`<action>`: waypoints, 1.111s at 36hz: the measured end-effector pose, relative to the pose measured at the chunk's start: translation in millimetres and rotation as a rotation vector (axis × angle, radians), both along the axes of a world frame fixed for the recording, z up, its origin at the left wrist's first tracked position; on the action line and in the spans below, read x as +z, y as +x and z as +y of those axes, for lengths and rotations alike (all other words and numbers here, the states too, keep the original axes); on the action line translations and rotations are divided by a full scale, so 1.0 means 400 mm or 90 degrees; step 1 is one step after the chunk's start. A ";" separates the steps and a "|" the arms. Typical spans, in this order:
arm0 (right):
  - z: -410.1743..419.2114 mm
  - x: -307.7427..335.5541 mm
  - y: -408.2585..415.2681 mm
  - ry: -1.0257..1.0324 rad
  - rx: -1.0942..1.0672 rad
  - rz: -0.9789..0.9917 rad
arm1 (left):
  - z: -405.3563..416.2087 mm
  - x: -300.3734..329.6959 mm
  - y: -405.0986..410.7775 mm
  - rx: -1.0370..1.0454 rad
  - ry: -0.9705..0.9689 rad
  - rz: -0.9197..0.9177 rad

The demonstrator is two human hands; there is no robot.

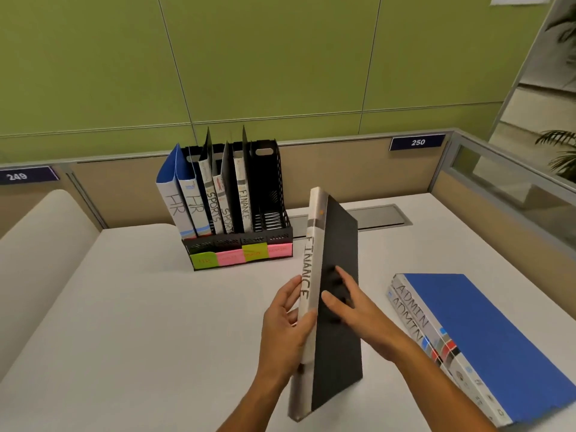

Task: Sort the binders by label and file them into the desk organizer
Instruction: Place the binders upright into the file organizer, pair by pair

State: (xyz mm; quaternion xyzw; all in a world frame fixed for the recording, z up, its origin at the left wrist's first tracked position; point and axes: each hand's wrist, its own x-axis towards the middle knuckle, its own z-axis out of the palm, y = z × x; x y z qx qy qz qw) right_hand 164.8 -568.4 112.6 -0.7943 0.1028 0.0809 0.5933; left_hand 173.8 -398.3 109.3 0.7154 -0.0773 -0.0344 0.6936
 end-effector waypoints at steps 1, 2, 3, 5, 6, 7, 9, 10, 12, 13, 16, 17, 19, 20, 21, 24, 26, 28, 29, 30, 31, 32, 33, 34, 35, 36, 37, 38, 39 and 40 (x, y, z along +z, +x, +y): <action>0.014 0.026 0.009 0.018 0.006 -0.016 | 0.000 0.010 0.007 0.000 0.005 -0.015; 0.027 0.052 0.018 0.034 0.013 -0.031 | -0.001 0.019 0.013 -0.001 0.008 -0.032; 0.040 0.075 0.025 0.045 0.018 -0.046 | 0.000 0.027 0.018 -0.005 0.012 -0.049; 0.060 0.117 0.038 0.040 0.027 -0.070 | 0.002 0.044 0.027 -0.010 0.024 -0.075; 0.067 0.134 0.043 0.028 0.032 -0.081 | 0.005 0.050 0.032 -0.009 0.029 -0.084; 0.074 0.148 0.048 0.015 0.037 -0.091 | 0.009 0.054 0.036 -0.005 0.031 -0.090; 0.085 0.167 0.057 -0.007 0.041 -0.107 | 0.017 0.057 0.042 0.004 0.024 -0.102; 0.089 0.173 0.061 -0.020 0.037 -0.112 | 0.021 0.058 0.044 0.005 0.017 -0.108; 0.098 0.182 0.069 -0.037 0.024 -0.120 | 0.028 0.060 0.048 0.006 0.005 -0.127; 0.101 0.185 0.074 -0.037 0.019 -0.129 | 0.031 0.060 0.050 0.002 0.000 -0.139; 0.108 0.187 0.097 -0.026 -0.013 -0.139 | 0.039 0.053 0.059 -0.006 0.007 -0.163; 0.112 0.187 0.106 -0.022 -0.035 -0.140 | 0.040 0.049 0.063 -0.007 0.010 -0.168; 0.118 0.185 0.124 -0.041 -0.078 -0.152 | 0.043 0.045 0.071 -0.002 0.030 -0.190; 0.120 0.182 0.132 -0.056 -0.093 -0.157 | 0.044 0.043 0.076 -0.001 0.046 -0.205; 0.122 0.180 0.139 -0.065 -0.103 -0.161 | 0.045 0.041 0.082 -0.004 0.059 -0.218; 0.128 0.174 0.155 -0.079 -0.126 -0.180 | 0.048 0.039 0.105 -0.028 0.068 -0.241; 0.132 0.179 0.164 -0.091 -0.144 -0.206 | 0.051 0.041 0.128 -0.047 0.078 -0.256; 0.138 0.190 0.174 -0.089 -0.163 -0.230 | 0.056 0.047 0.157 -0.072 0.102 -0.284; 0.141 0.195 0.180 -0.087 -0.173 -0.242 | 0.060 0.051 0.174 -0.089 0.118 -0.301; 0.146 0.200 0.187 -0.087 -0.182 -0.252 | 0.065 0.056 0.191 -0.108 0.133 -0.320; 0.152 0.205 0.193 -0.085 -0.191 -0.260 | 0.071 0.059 0.210 -0.129 0.144 -0.337; 0.158 0.208 0.200 -0.083 -0.198 -0.268 | 0.078 0.063 0.229 -0.152 0.149 -0.347; 0.164 0.211 0.206 -0.080 -0.203 -0.275 | 0.085 0.065 0.249 -0.174 0.154 -0.353; 0.170 0.214 0.212 -0.077 -0.210 -0.281 | 0.094 0.065 0.271 -0.194 0.163 -0.358; 0.176 0.217 0.218 -0.074 -0.216 -0.287 | 0.104 0.061 0.293 -0.210 0.179 -0.362; 0.181 0.221 0.225 -0.073 -0.224 -0.294 | 0.115 0.053 0.317 -0.217 0.206 -0.366; 0.185 0.226 0.232 -0.074 -0.233 -0.303 | 0.126 0.043 0.343 -0.213 0.240 -0.370; 0.188 0.231 0.239 -0.073 -0.241 -0.312 | 0.136 0.031 0.370 -0.199 0.274 -0.374; 0.190 0.237 0.247 -0.073 -0.247 -0.322 | 0.146 0.018 0.398 -0.177 0.303 -0.370; 0.192 0.244 0.255 -0.073 -0.251 -0.330 | 0.154 0.003 0.427 -0.152 0.326 -0.355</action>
